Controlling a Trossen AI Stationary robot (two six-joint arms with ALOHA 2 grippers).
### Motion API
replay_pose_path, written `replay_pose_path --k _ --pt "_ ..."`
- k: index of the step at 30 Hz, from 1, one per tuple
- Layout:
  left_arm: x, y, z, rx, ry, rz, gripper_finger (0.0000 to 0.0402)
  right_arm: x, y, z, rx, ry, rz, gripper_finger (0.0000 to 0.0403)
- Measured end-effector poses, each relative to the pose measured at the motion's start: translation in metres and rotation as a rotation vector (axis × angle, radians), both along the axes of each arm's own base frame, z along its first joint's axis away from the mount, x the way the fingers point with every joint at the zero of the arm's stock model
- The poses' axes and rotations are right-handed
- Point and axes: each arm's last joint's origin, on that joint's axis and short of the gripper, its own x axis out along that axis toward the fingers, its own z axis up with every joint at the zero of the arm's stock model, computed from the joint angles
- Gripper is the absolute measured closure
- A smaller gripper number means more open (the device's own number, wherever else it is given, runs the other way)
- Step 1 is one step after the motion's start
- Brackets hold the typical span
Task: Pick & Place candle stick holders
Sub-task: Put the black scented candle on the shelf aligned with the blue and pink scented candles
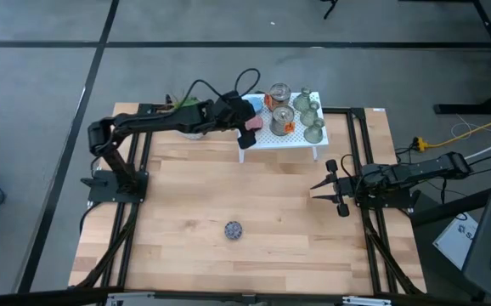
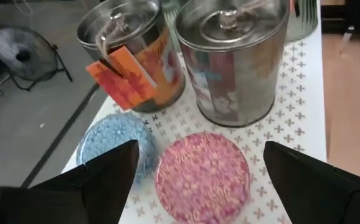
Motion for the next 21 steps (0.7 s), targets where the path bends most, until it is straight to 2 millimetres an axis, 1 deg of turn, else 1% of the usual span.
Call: replay_pose_path --k 6,9,12,21 --pt "-0.002 -0.011 0.007 0.021 0.004 -0.028 0.0059 0.0 0.0 0.0 0.0 0.0 0.0 0.0268" --pt "0.0 -0.021 0.01 0.049 0.003 -0.04 0.0059 0.0 0.0 0.0 0.0 0.0 0.0 0.0268" --pt "0.003 -0.032 0.01 0.067 0.018 -0.057 0.006 0.0 0.0 0.0 0.0 0.0 0.0 0.0268" --pt "0.012 -0.076 0.011 0.119 0.036 -0.208 0.006 0.0 0.0 0.0 0.0 0.0 0.0 0.0268"
